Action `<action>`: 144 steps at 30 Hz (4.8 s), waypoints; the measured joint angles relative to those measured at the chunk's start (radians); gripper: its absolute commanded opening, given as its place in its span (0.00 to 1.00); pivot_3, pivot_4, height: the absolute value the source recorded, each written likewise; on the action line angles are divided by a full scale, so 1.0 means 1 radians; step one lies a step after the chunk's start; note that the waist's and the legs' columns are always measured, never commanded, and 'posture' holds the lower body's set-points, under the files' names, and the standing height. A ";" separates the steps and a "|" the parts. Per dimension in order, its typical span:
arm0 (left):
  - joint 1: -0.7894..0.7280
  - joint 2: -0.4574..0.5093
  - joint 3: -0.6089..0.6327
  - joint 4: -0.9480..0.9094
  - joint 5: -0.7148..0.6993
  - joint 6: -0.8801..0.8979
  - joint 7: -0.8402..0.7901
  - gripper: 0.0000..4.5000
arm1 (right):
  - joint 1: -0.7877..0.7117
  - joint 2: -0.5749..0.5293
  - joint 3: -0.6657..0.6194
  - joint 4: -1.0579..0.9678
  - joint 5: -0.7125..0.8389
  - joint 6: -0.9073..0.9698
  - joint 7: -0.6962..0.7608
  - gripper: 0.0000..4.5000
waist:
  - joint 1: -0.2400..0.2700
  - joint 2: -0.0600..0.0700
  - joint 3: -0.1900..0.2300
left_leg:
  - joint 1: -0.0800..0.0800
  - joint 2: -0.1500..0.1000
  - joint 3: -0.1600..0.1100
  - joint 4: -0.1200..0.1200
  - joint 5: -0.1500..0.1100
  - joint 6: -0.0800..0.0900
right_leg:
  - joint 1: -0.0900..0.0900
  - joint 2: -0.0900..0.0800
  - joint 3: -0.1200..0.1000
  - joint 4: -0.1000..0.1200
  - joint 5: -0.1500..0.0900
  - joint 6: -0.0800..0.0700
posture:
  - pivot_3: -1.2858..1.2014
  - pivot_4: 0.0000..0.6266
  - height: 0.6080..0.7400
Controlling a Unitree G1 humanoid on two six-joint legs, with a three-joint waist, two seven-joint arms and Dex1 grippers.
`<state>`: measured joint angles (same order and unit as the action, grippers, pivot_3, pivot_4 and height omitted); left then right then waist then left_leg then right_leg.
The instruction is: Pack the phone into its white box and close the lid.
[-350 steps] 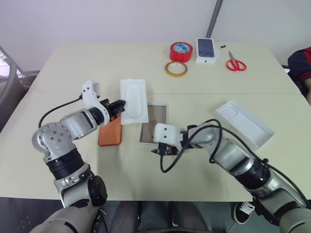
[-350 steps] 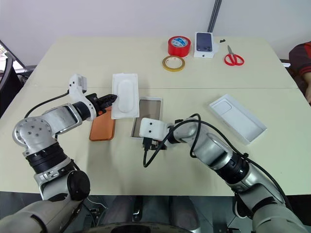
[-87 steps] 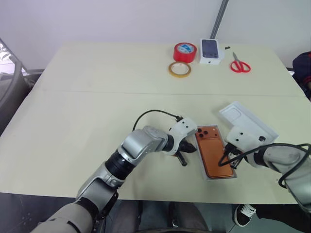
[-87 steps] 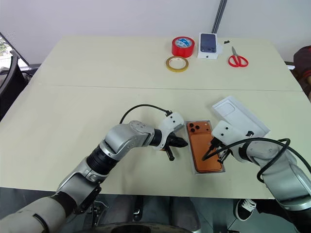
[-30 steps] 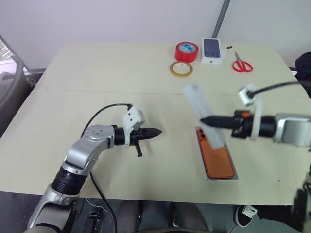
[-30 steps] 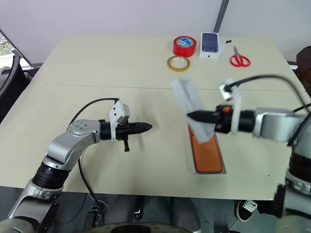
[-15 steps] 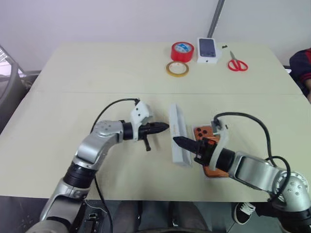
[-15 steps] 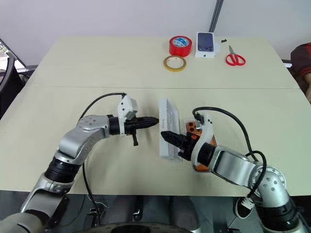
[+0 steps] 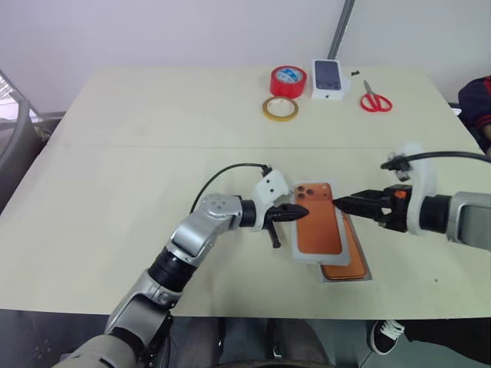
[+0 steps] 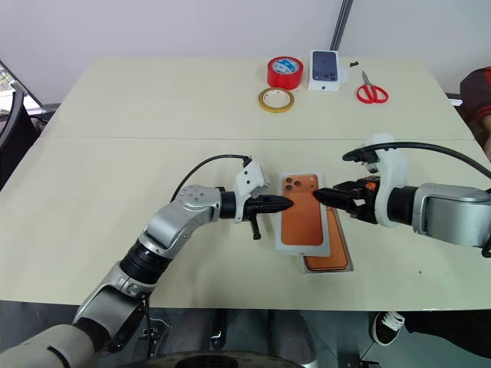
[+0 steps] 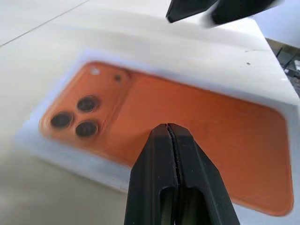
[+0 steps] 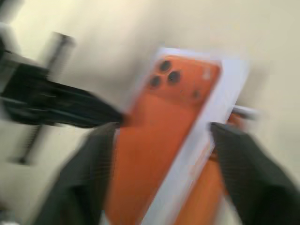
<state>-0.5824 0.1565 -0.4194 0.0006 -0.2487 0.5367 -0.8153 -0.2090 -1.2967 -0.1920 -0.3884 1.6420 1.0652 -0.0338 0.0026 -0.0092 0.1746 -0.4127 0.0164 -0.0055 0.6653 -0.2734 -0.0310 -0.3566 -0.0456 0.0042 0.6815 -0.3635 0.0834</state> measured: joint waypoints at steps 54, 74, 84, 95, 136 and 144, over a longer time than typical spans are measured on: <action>-0.070 0.035 -0.078 -0.074 0.021 0.200 -0.118 0.00 | 0.241 0.157 0.005 -0.214 -1.061 -0.043 0.591 0.01 | 0.010 0.000 0.000 | 0.001 0.000 0.000 0.000 0.000 0.000 | 0.001 0.000 0.000 0.001 0.000 0.000 | 0.52 0.24 1.00; -0.081 0.017 -0.102 -0.016 0.037 0.200 -0.096 0.00 | 0.247 0.217 -0.010 -0.213 -1.128 -0.033 0.614 0.01 | 0.010 0.000 0.000 | 0.001 -0.001 0.000 0.001 0.000 -0.001 | 0.001 0.000 0.001 0.001 0.000 0.000 | 0.52 0.24 1.00; -0.081 -0.015 -0.100 0.016 0.041 0.200 -0.057 0.00 | 0.239 0.237 -0.006 -0.192 -1.163 -0.033 0.616 0.01 | 0.010 0.000 0.000 | 0.001 -0.001 0.000 0.001 0.000 -0.001 | 0.001 0.000 0.001 0.001 0.000 0.000 | 0.52 0.24 1.00; -0.079 -0.011 -0.052 0.015 0.015 0.205 -0.048 0.00 | 0.260 0.232 -0.051 -0.180 -1.198 -0.061 0.664 0.01 | 0.010 0.001 0.000 | 0.001 -0.001 0.000 0.001 0.000 -0.001 | 0.001 0.000 0.001 0.001 0.000 0.000 | 0.52 0.24 1.00; 0.011 0.232 0.427 0.062 -0.044 0.059 0.036 0.00 | 0.158 0.417 -0.174 -0.152 -1.148 -0.235 0.649 0.01 | -0.017 -0.004 -0.006 | 0.004 0.000 0.001 -0.002 0.004 -0.007 | 0.001 0.000 0.002 0.002 0.000 0.000 | 0.52 0.24 1.00; 0.248 0.420 0.654 0.045 -0.085 0.027 0.040 0.00 | 0.030 0.468 -0.099 0.019 -1.150 -0.316 0.679 0.01 | -0.004 -0.005 -0.005 | 0.004 -0.001 0.001 -0.001 0.001 -0.001 | 0.001 -0.003 0.001 0.001 0.000 0.000 | 0.52 0.24 1.00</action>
<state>-0.3347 0.5761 0.2344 0.0460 -0.3339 0.5634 -0.7755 -0.1793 -0.8286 -0.2905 -0.3691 0.4918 0.7495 0.6448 -0.0014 -0.0142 0.1692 -0.4091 0.0155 -0.0048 0.6641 -0.2727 -0.0325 -0.3554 -0.0483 0.0057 0.6828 -0.3635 0.0837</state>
